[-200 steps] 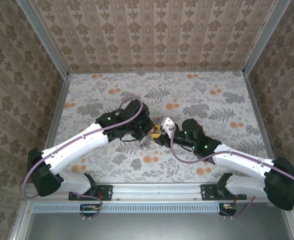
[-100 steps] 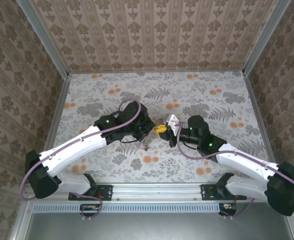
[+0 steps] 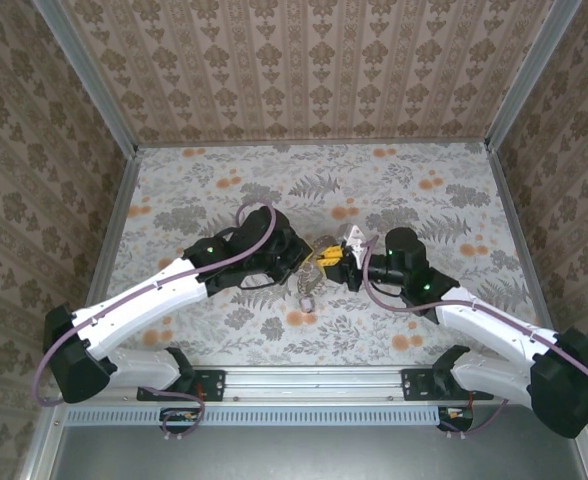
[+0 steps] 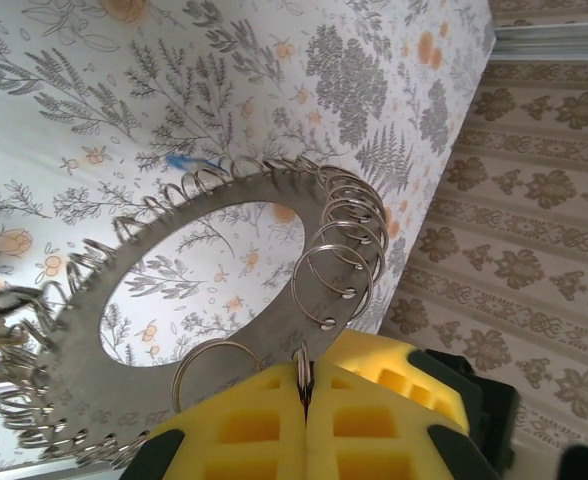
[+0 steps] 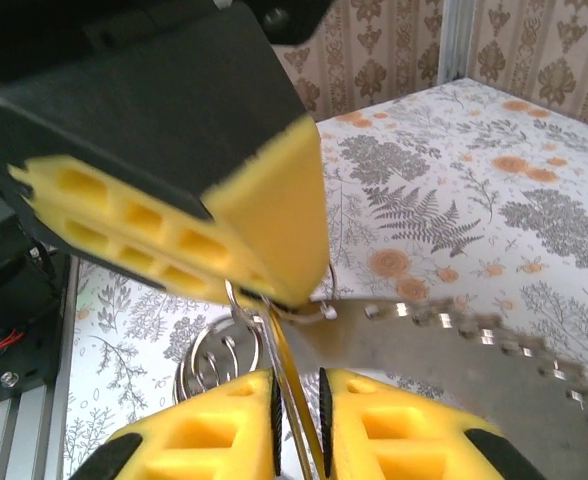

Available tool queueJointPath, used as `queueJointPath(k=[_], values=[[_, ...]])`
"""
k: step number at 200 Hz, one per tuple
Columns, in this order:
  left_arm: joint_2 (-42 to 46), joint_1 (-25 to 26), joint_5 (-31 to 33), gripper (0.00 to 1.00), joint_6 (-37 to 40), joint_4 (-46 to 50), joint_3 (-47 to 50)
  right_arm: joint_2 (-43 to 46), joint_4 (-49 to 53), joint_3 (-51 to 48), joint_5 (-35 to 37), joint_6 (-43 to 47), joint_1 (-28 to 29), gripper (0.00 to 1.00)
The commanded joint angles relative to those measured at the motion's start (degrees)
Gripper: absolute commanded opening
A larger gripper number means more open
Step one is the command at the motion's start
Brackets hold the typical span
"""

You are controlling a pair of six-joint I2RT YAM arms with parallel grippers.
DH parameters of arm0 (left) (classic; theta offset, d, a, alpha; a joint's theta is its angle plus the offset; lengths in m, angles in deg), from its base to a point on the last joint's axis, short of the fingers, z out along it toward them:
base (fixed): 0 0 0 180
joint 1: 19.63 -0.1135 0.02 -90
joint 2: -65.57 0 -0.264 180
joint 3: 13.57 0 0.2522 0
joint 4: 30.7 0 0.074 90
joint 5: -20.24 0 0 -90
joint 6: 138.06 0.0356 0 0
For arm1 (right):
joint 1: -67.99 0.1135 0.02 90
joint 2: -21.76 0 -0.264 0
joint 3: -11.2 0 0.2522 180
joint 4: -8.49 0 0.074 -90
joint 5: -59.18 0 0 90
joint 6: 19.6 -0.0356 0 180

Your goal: Put the keys on the keyring

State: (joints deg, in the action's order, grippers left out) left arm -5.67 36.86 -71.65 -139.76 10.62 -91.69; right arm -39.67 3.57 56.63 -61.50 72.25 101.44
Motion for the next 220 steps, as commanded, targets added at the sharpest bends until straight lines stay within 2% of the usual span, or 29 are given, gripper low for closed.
queueJointPath(k=[1, 26, 50, 71, 104, 131, 158, 172, 220], values=[[2.42, -0.11, 0.25, 0.0, 0.28, -2.67, 0.4, 0.78, 1.61, -1.34, -0.18, -2.77, -1.61, 0.19], [2.25, -0.11, 0.13, 0.0, 0.87, -2.63, 0.66, 1.87, 2.29, -1.42, -2.39, -2.48, -2.57, 0.2], [2.07, -0.16, -0.09, 0.0, 2.11, -2.2, 0.67, 4.53, 5.03, -1.5, -6.04, 1.86, -3.65, 0.28], [1.64, -0.25, -0.44, 0.0, 5.41, -0.29, -0.35, 8.18, 10.34, -1.35, -5.08, 9.98, -3.75, 0.32], [0.63, -0.55, -1.84, 0.0, 13.73, 3.17, -3.72, 11.21, 9.0, -1.48, -3.06, 13.35, -3.71, 0.41], [-0.47, -1.0, -3.88, 0.0, 27.14, 6.75, -7.46, 11.72, 10.78, 1.07, 0.3, 16.03, -3.64, 0.41], [0.45, -1.11, -8.58, 0.0, 49.84, 5.84, -9.38, 12.14, 13.51, 4.07, 4.57, 16.56, -3.74, 0.41], [0.7, -1.23, -10.89, 0.0, 61.71, 8.33, -10.93, 12.12, 16.15, 5.86, 4.53, 17.22, -3.83, 0.41], [-1.08, -1.91, -16.6, 0.0, 94.31, 19.14, -15.38, 12.86, 22.49, 9.99, 0.42, 18.5, -3.83, 0.39]])
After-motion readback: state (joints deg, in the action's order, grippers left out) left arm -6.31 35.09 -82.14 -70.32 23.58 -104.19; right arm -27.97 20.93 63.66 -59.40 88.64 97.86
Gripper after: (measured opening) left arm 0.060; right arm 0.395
